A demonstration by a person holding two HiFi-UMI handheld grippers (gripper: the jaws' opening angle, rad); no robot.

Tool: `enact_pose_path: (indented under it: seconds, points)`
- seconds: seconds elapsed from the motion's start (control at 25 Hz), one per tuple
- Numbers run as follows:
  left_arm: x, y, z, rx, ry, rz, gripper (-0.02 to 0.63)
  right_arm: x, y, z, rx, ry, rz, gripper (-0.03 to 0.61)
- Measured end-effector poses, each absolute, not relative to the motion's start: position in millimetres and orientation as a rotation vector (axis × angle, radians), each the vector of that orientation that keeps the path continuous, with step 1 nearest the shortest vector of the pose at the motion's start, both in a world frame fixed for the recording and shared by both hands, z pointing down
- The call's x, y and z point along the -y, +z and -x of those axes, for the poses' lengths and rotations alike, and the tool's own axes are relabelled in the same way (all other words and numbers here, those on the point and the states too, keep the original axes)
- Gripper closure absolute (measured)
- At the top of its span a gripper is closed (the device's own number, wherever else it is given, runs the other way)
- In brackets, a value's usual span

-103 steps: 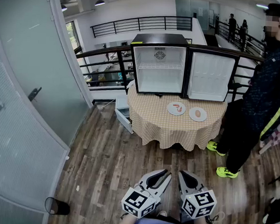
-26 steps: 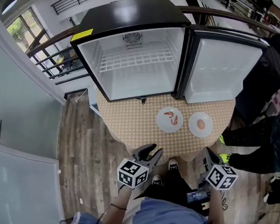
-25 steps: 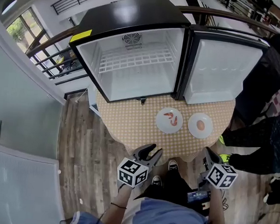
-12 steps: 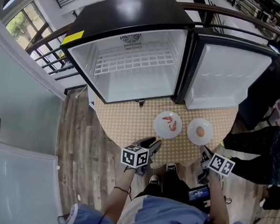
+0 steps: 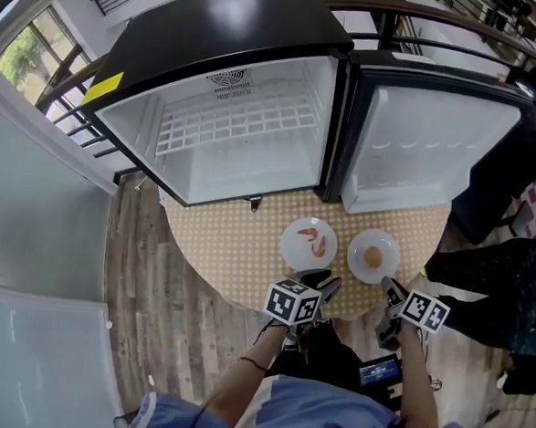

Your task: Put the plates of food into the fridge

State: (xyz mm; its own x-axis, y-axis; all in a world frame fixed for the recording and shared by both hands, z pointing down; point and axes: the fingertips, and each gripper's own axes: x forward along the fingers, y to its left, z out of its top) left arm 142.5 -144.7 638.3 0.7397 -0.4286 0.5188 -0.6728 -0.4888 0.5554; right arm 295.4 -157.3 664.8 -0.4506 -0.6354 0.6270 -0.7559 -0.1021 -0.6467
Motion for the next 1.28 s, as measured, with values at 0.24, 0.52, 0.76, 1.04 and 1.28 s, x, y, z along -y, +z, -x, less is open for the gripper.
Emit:
enact_pose_path:
  seconds: [0.24, 0.52, 0.76, 1.04, 1.28]
  points:
    - [167, 656, -172, 0.794, 0.465, -2.116, 0.485, 176, 669, -315, 2.001, 1.572, -1.624, 0.457]
    - [186, 672, -178, 0.847, 0.513, -2.036, 0.485, 190, 677, -328, 1.977, 1.536, -1.639, 0.456]
    - [193, 679, -185, 0.867, 0.527, -1.986, 0.486, 194, 686, -328, 1.946, 1.490, -1.616, 0.456]
    - [202, 681, -189, 0.924, 0.543, -1.932, 0.486, 191, 689, -325, 1.915, 1.278, -1.533, 0.495]
    - [195, 683, -188, 0.892, 0.511, -1.924, 0.490, 199, 669, -328, 1.997, 1.662, -1.629, 0.545]
